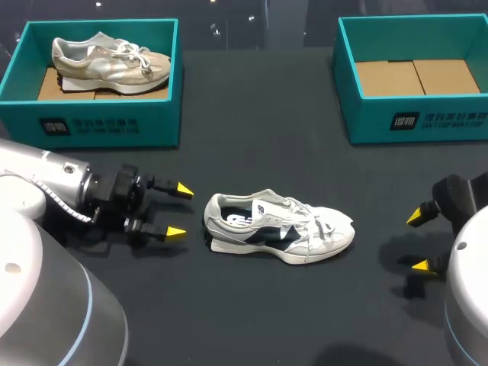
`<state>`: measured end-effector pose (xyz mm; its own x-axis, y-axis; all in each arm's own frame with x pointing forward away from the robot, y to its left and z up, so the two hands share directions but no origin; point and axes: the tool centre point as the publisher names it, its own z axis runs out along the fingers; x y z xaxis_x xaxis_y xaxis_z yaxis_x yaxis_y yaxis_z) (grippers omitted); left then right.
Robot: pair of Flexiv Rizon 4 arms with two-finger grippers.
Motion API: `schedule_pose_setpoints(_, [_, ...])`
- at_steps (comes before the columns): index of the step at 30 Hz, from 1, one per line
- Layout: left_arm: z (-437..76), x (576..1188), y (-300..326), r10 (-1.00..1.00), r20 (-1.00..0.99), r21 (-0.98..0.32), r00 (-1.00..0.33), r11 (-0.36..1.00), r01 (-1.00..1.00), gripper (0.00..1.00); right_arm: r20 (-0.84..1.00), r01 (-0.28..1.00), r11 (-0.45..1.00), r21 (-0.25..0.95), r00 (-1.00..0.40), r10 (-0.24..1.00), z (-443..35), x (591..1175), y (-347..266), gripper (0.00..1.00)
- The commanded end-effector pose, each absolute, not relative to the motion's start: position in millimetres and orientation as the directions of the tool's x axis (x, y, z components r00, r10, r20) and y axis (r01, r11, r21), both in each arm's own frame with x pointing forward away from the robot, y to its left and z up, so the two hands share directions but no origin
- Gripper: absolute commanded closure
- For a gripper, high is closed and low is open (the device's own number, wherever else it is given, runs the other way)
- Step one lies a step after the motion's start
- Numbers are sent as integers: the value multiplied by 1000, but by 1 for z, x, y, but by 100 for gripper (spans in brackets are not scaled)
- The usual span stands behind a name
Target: Take the shoe out of the shoebox, open the shoe tongue, remove and reinsert the insole, then place the shoe into the shoebox
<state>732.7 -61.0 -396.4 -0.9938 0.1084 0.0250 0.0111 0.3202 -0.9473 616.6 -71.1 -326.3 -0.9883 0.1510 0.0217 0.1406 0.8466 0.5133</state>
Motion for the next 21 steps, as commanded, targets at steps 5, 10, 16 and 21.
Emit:
schedule_pose_setpoints(5, [-404, 731, -76, 128, 35, -950, -991, 313, 7, 0, 18, 140, 847, 513, -988, 152, -325, 614, -72, 0])
schedule_pose_setpoints(10, [-405, 726, -83, 136, 34, -951, -990, 309, 10, 0, 18, 140, 847, 513, -988, 152, -325, 614, -72, 0])
schedule_pose_setpoints(16, [-404, 726, -92, 139, 31, -952, -990, 305, 13, 0, 18, 140, 847, 513, -988, 152, -325, 614, -72, 0])
schedule_pose_setpoints(21, [-404, 723, -100, 143, 33, -953, -989, 302, 12, 0, 18, 140, 847, 513, -988, 152, -325, 614, -72, 0])
